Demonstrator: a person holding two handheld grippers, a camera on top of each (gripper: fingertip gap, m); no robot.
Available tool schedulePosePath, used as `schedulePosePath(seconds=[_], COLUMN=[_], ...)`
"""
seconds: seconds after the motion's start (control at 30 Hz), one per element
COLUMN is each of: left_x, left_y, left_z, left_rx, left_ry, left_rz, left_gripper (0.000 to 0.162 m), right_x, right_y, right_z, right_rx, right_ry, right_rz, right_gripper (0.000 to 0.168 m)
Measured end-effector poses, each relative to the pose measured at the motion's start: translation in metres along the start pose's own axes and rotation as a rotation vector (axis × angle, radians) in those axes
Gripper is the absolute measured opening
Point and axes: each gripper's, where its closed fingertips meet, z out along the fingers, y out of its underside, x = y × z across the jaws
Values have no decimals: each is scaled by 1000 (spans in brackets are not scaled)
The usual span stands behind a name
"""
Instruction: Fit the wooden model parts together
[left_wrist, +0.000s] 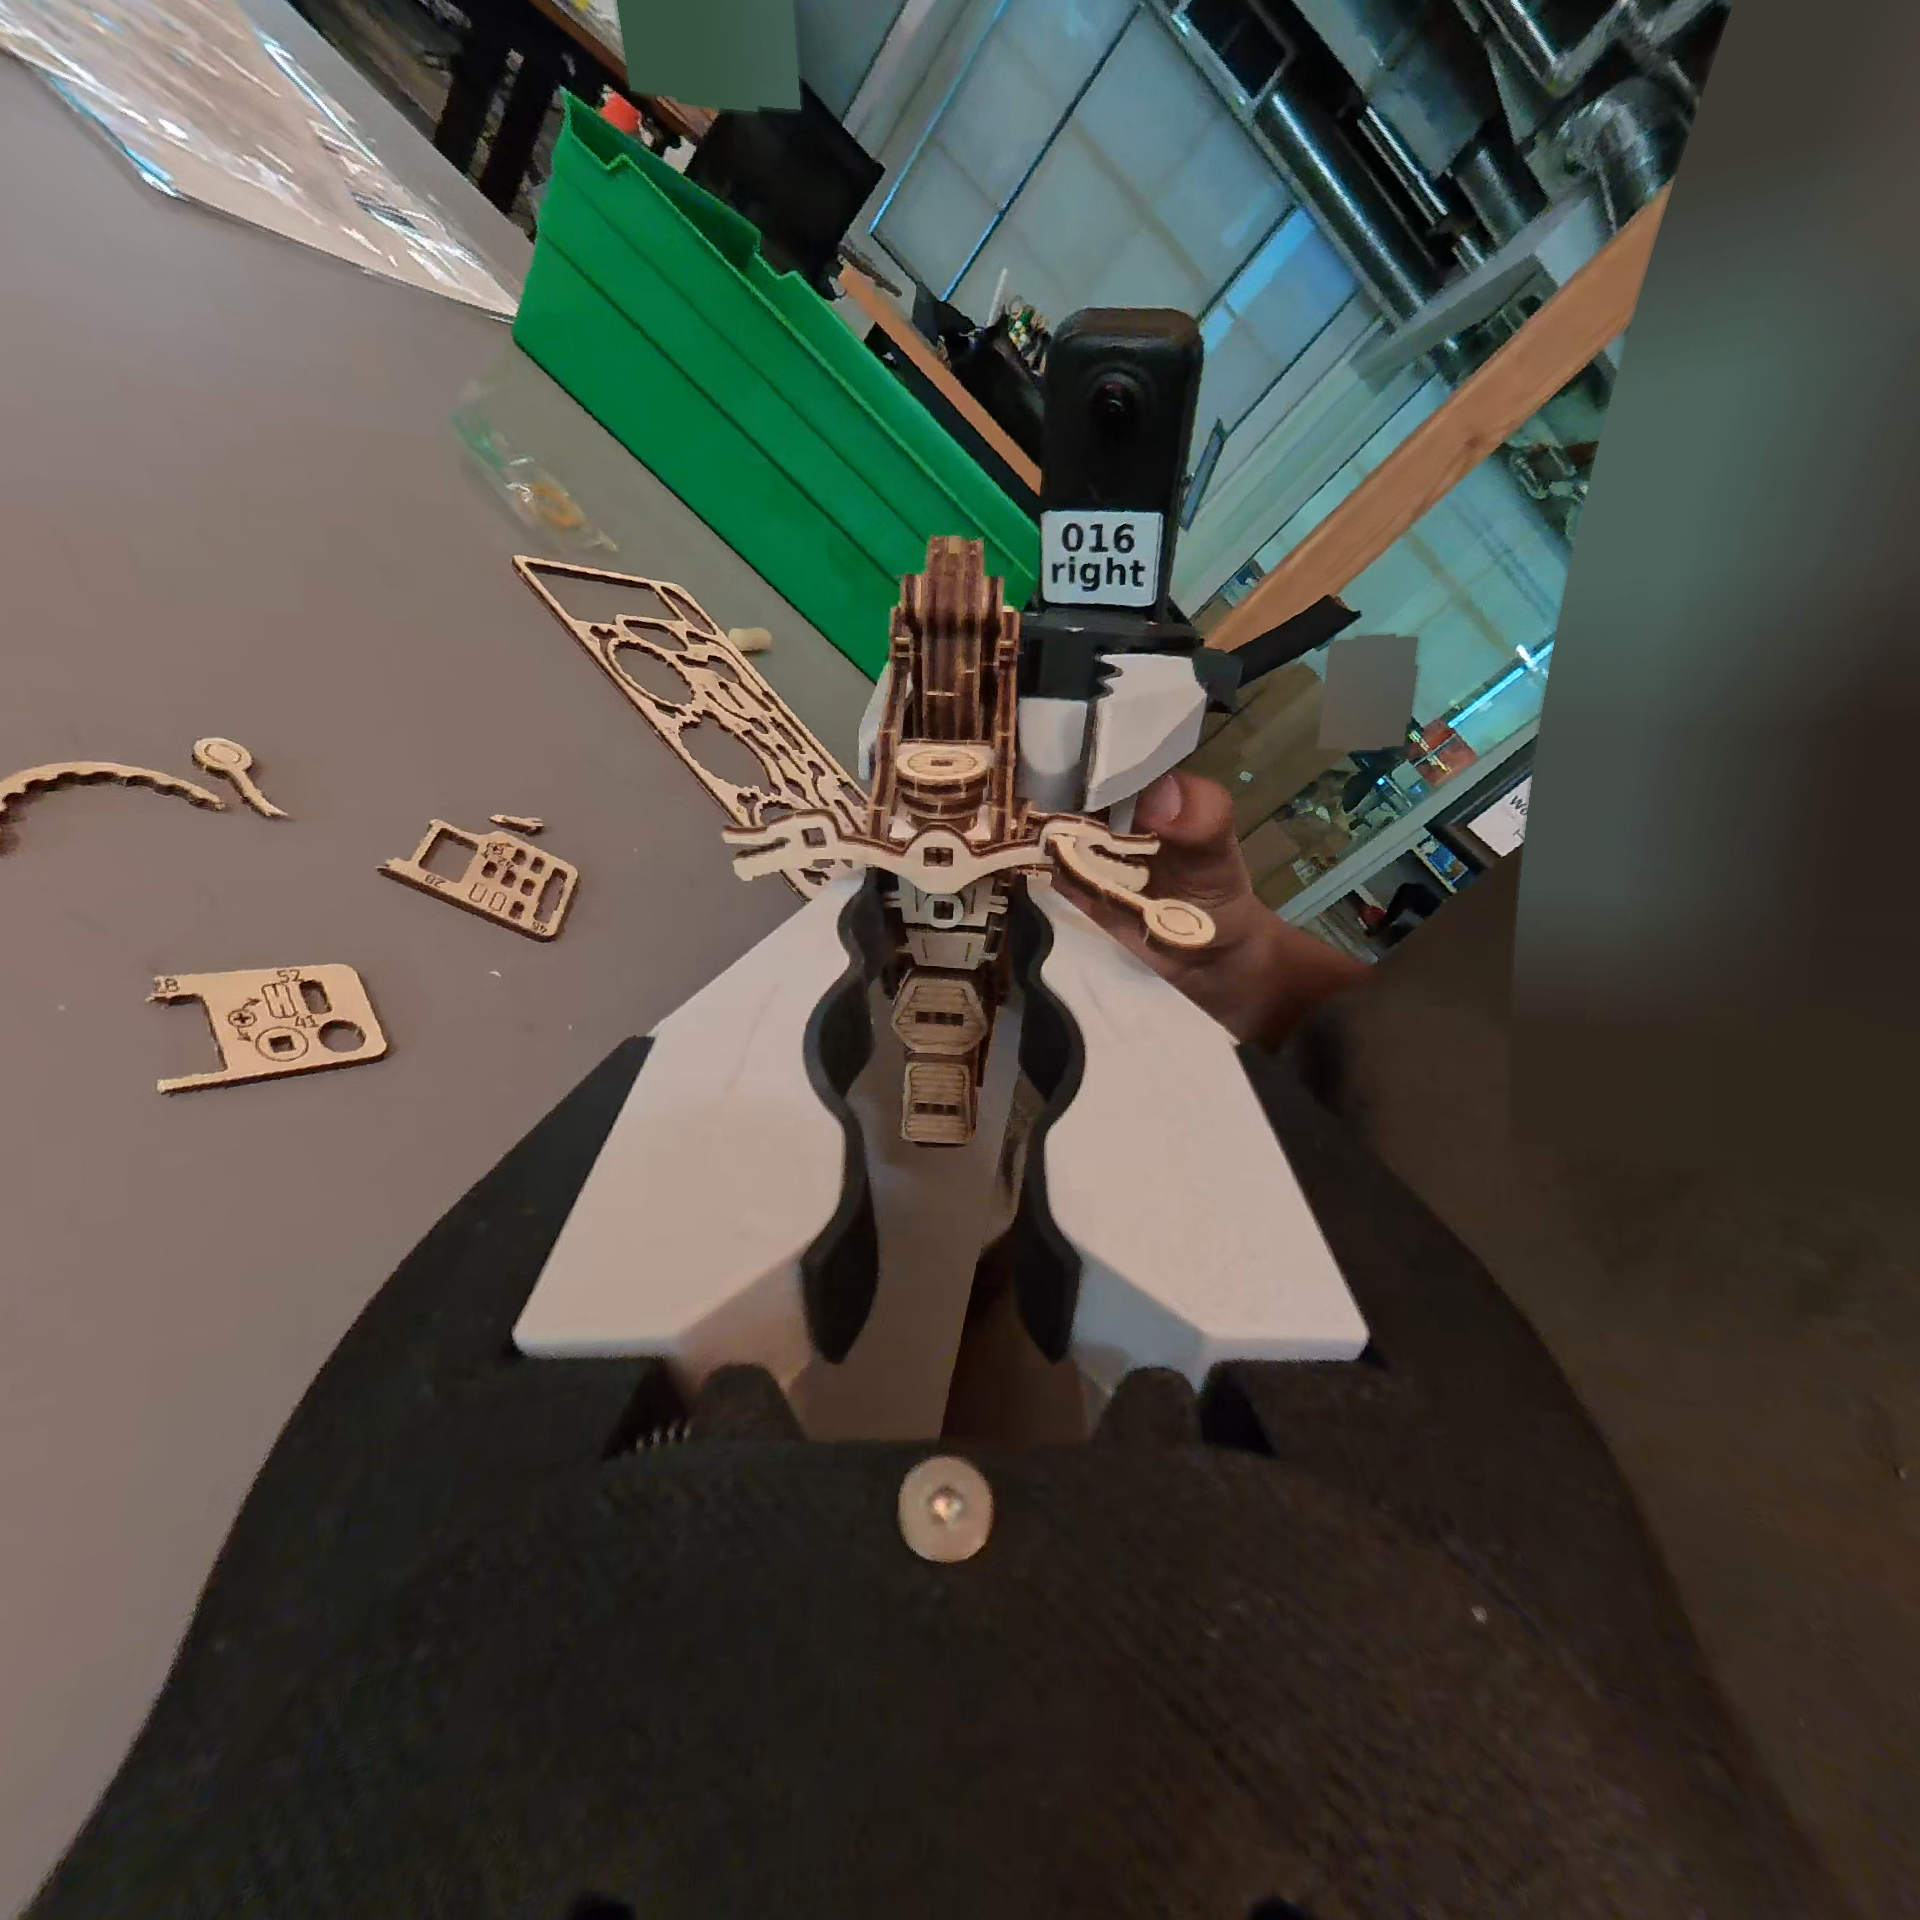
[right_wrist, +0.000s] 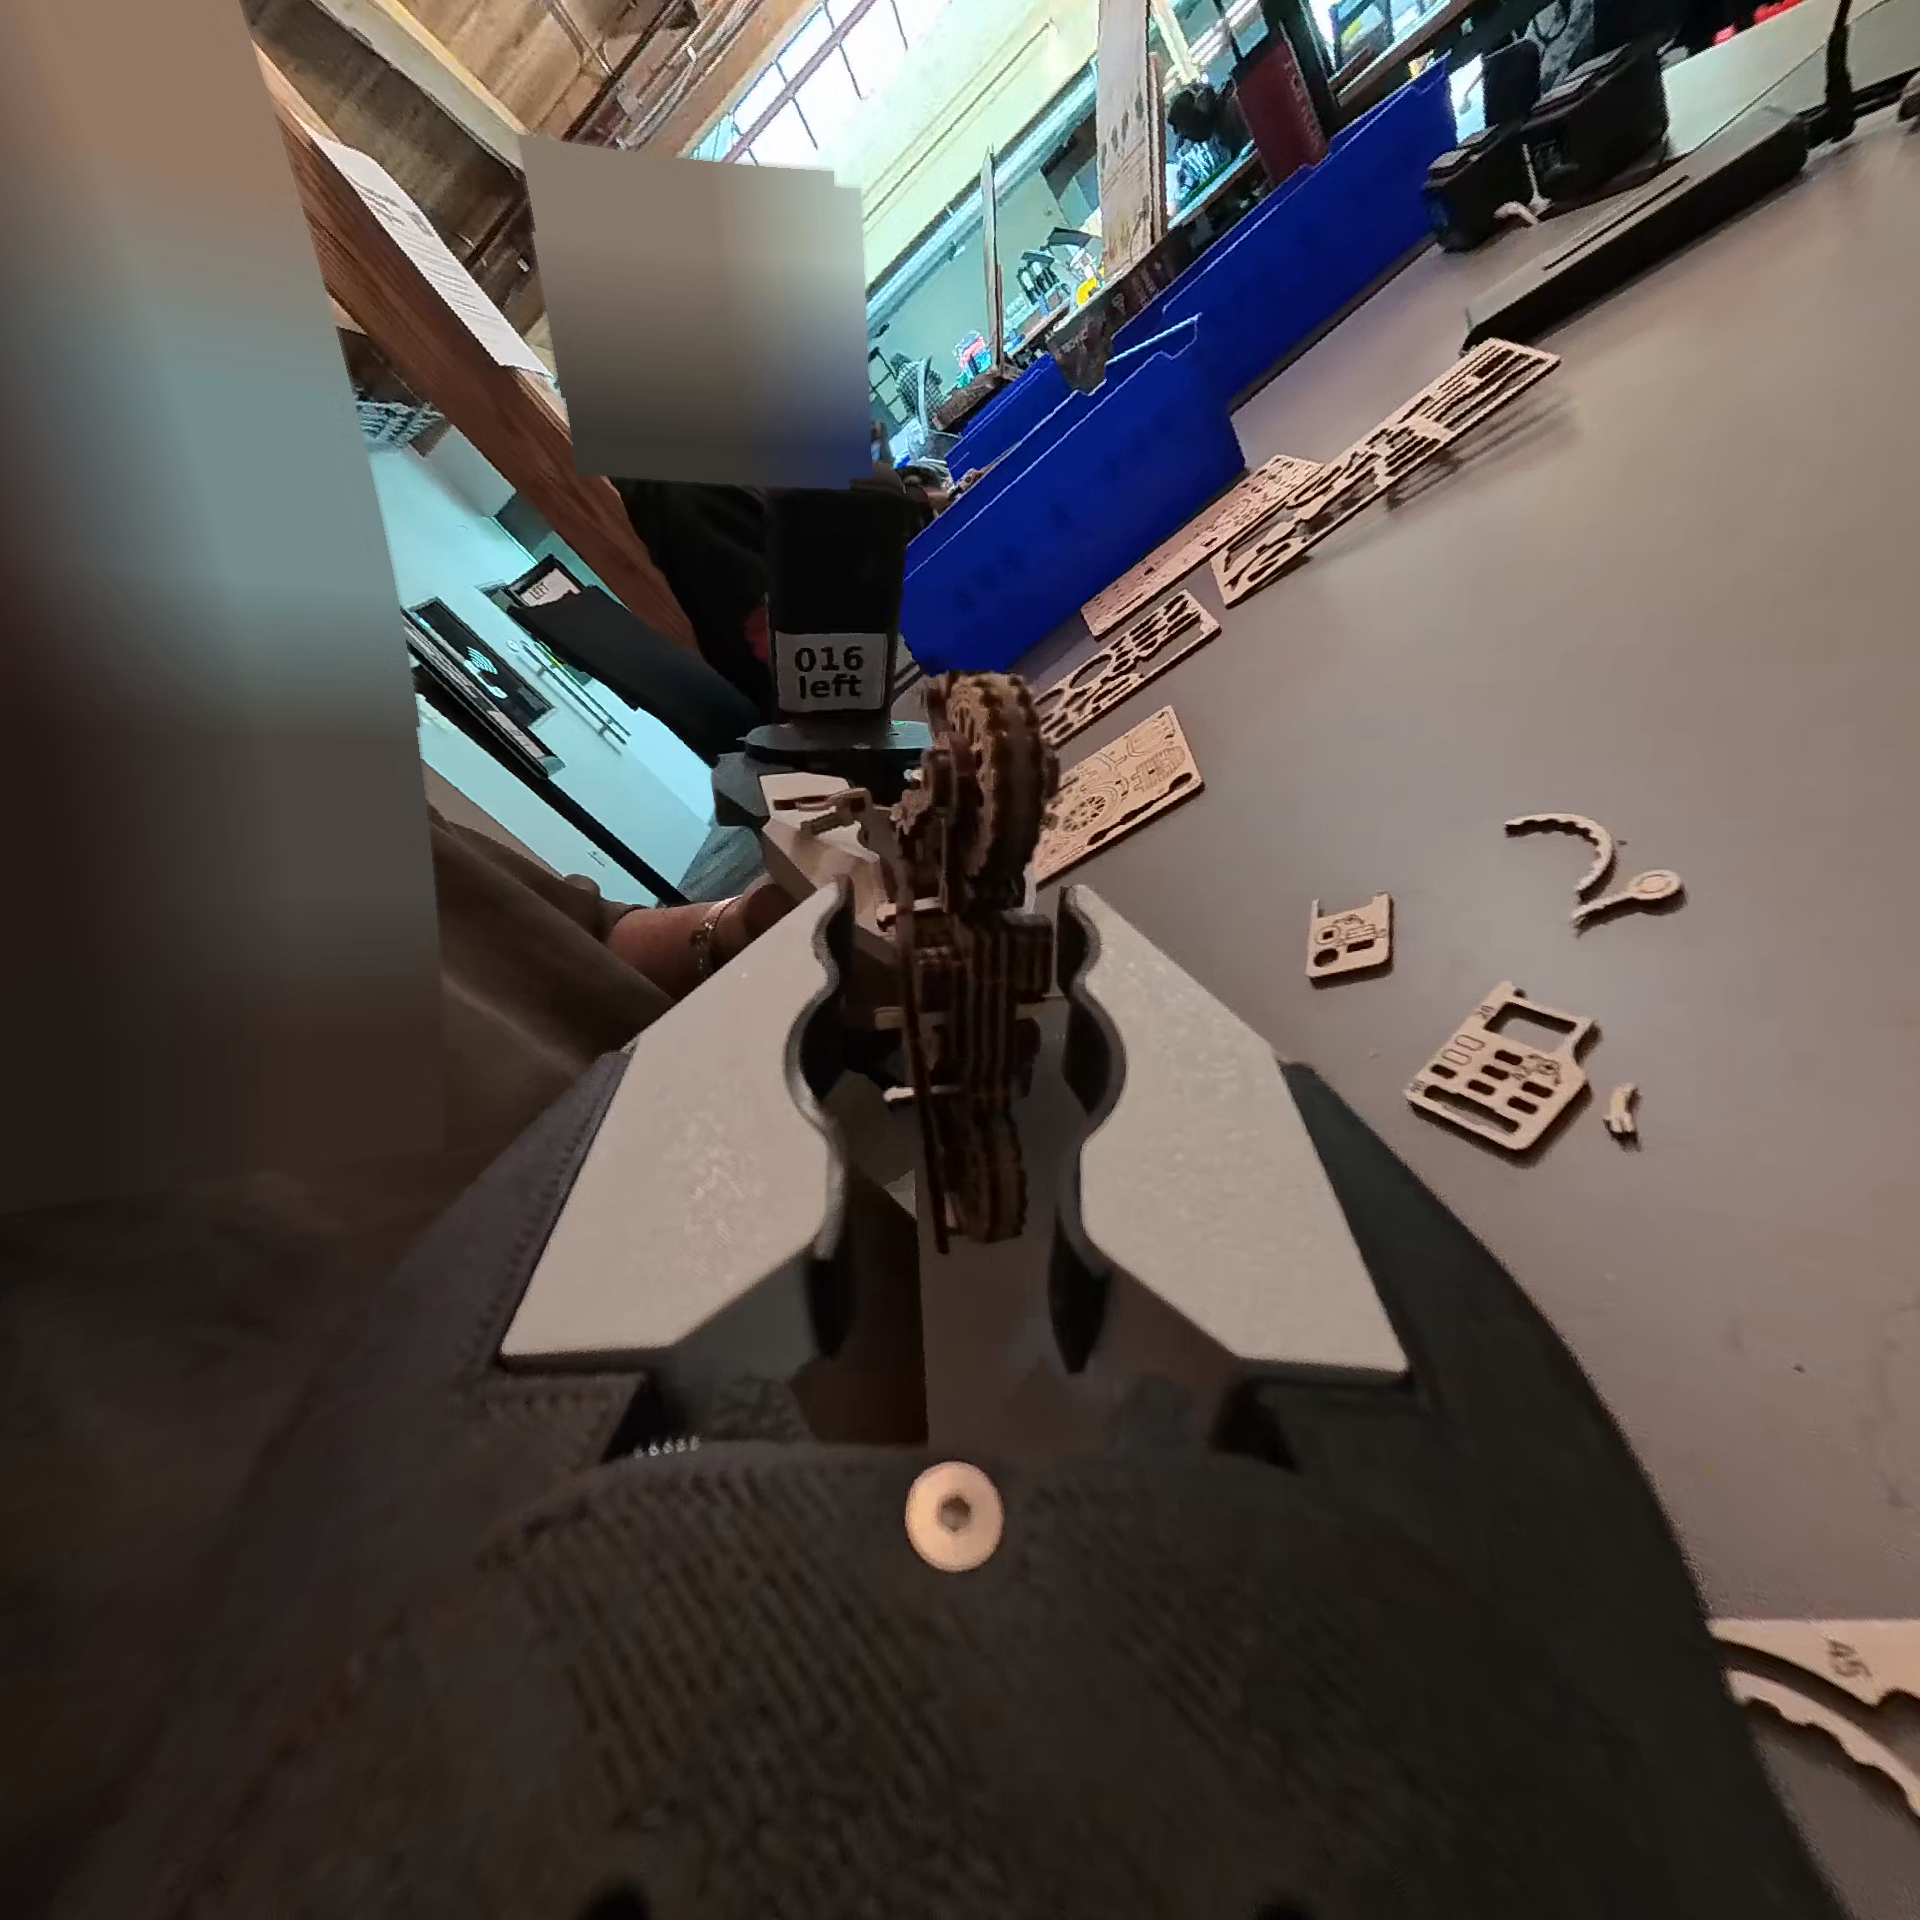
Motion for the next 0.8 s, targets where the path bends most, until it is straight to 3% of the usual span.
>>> schedulePosePath(seconds=[0.43,0.53,0.63,0.8], left_x=[-10,-28,-34,-30], left_y=[-5,-9,-9,-1], left_z=[-3,-7,-7,-2], left_rx=[34,77,110,85], left_ry=[-52,-121,-148,-155], left_rz=[-50,-171,-223,-214], left_gripper=[20,21,21,21], right_x=[3,6,5,2], right_y=[-9,-23,-21,-3], right_z=[-8,-20,-16,5], right_rx=[38,77,-10,-113], right_ry=[30,156,293,328], right_rz=[-21,-216,-433,-562], right_gripper=[42,34,34,20])
